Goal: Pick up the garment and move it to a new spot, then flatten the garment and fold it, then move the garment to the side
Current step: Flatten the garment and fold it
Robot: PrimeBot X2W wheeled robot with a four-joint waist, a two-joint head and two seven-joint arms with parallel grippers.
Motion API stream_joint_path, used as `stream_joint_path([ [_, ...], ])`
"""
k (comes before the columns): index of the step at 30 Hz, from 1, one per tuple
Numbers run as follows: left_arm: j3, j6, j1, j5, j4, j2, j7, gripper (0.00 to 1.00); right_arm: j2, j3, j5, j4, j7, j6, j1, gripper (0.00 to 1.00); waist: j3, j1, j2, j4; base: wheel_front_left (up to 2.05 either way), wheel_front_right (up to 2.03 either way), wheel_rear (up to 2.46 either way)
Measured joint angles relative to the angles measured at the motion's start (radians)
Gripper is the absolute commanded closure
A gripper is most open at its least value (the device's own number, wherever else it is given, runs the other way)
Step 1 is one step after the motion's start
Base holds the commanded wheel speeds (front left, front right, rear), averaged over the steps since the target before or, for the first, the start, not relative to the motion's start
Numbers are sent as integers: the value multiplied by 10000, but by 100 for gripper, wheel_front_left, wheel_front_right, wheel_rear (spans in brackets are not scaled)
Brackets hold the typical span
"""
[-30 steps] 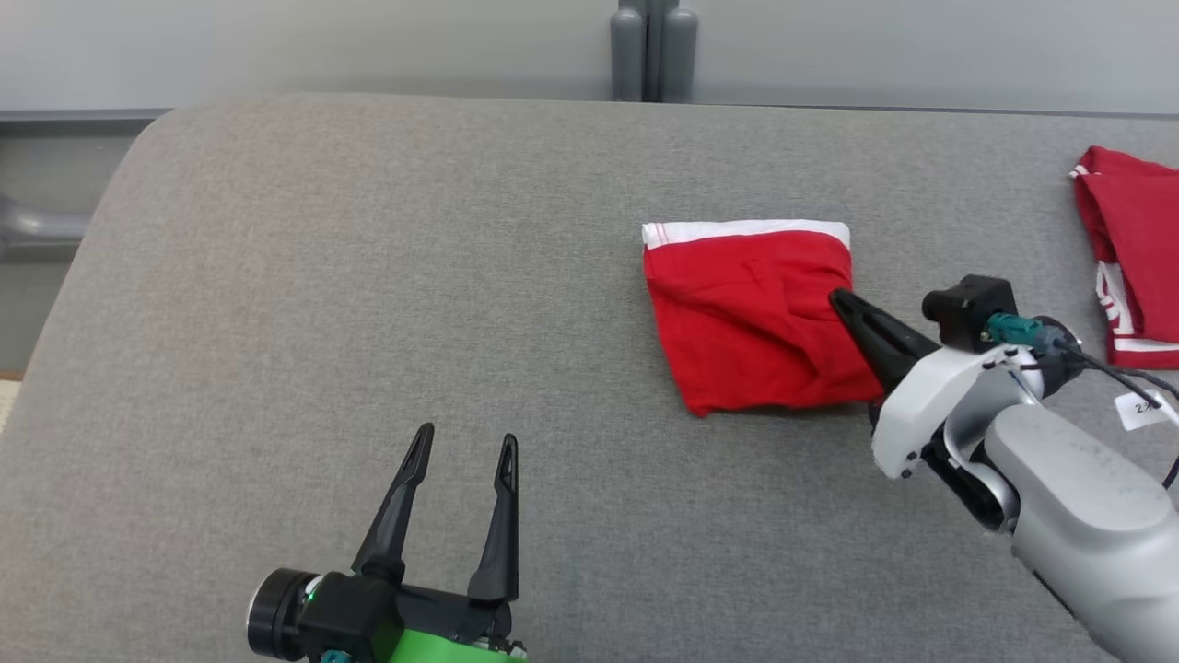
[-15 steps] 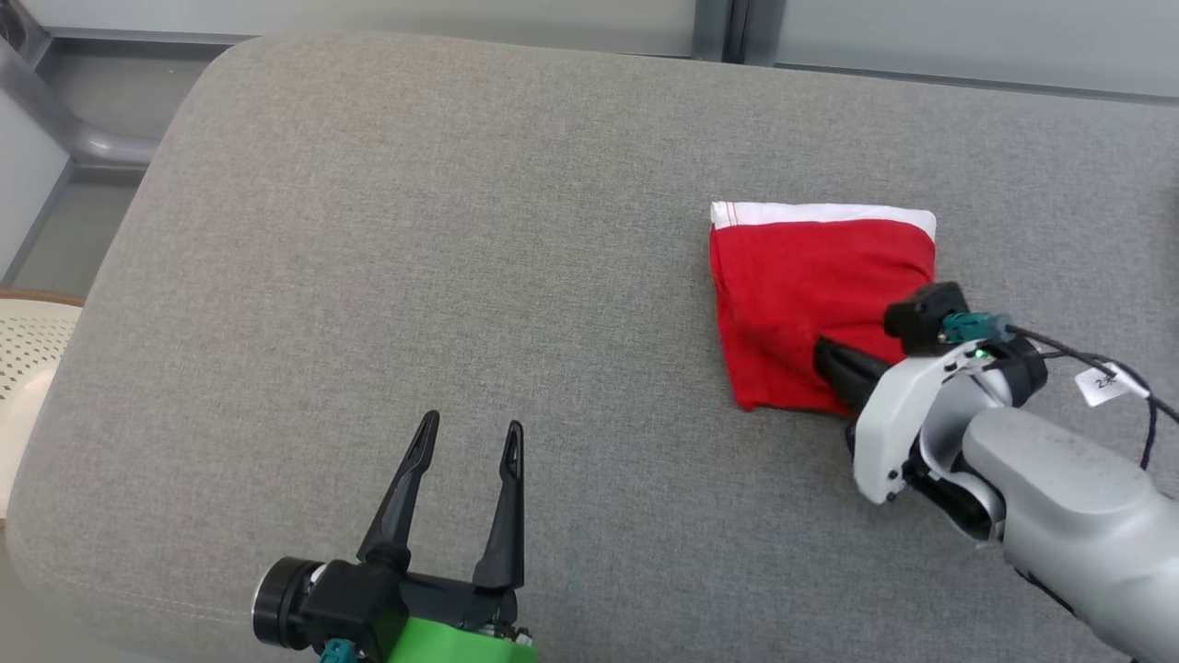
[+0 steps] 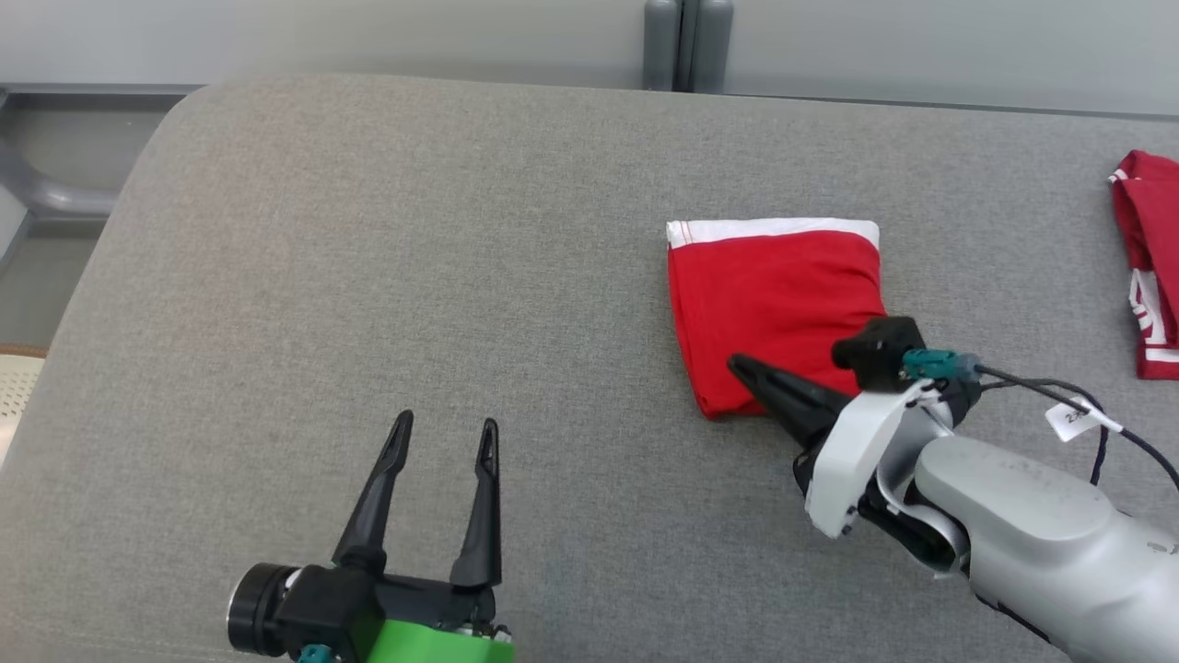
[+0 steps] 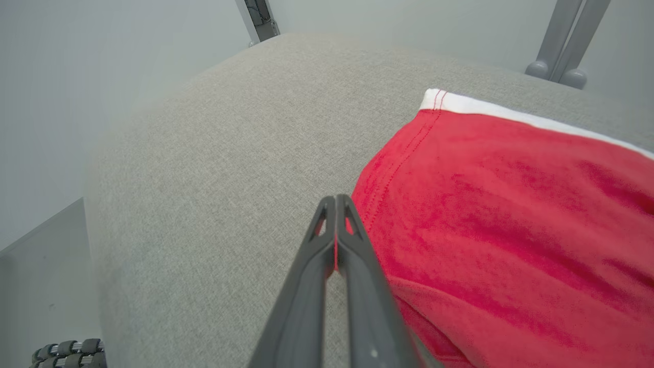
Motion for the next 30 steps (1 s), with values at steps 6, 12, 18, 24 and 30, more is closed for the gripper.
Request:
stream_joint_path([
  [6,727,171,279,-280,-228,2,0,0,725,-4105,-2405,-826,-33,2,1670,0,-266,0,0,-415,0,0,0],
  [12,1392,174,553,-261,-301,2,0,0,2048,-7595,-5041,-2226,-36,-2,4335,0,-544,0,0,-1004,0,0,0],
  [18,1774,159,803,-148,-431,2,0,0,2847,-8874,-6577,-3005,-42,-2,6051,0,-811,0,0,-1577,0,0,0],
  [24,2038,121,1228,190,-487,0,0,0,3300,-9591,-7179,-3156,-42,-2,6972,0,-1171,0,0,-2048,0,0,0],
  [30,2094,127,1669,399,-382,0,0,0,3409,-9988,-7390,-3260,-42,-2,7530,0,-1554,0,0,-2330,0,0,0],
])
